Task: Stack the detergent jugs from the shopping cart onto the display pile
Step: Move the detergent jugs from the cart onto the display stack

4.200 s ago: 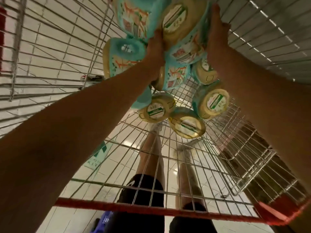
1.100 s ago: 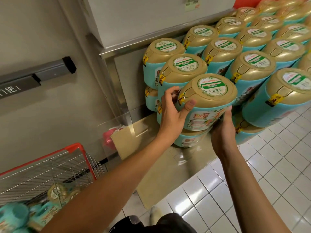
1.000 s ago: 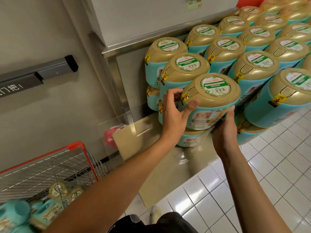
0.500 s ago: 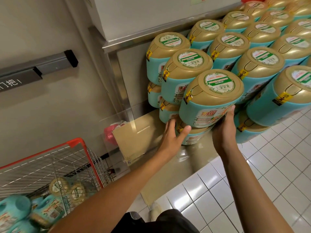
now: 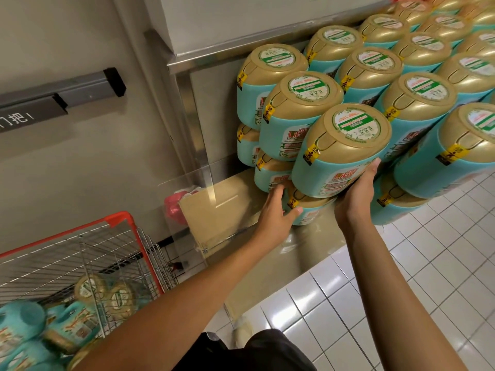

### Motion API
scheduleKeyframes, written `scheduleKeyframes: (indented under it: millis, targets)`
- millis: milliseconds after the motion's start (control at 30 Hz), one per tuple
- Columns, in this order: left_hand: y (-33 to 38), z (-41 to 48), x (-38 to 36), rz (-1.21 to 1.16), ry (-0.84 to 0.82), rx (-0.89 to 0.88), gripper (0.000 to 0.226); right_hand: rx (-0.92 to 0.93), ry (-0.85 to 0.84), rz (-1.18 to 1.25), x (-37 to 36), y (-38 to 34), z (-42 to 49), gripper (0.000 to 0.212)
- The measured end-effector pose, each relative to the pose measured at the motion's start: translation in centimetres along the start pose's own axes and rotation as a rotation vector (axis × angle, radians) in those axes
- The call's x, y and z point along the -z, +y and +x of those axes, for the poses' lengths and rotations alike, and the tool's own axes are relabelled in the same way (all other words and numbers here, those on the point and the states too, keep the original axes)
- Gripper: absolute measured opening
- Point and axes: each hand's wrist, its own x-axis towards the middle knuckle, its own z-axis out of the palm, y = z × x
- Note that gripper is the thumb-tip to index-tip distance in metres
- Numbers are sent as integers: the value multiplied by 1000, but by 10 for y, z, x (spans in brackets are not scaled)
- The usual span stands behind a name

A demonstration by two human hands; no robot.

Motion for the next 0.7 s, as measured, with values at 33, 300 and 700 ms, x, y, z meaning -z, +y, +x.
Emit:
scheduleKeyframes:
  millis: [33,300,700]
  targets:
    - [0,1,1,-4,-6,10,77,11,9,-4,0,1,0,44]
    - [-11,-13,15,-29,-35,8,63,95,79,-98,15,33,-23,55]
    - [-75,-105,147,-180,164,132,33,-97,-68,-408,8,140,-136,43]
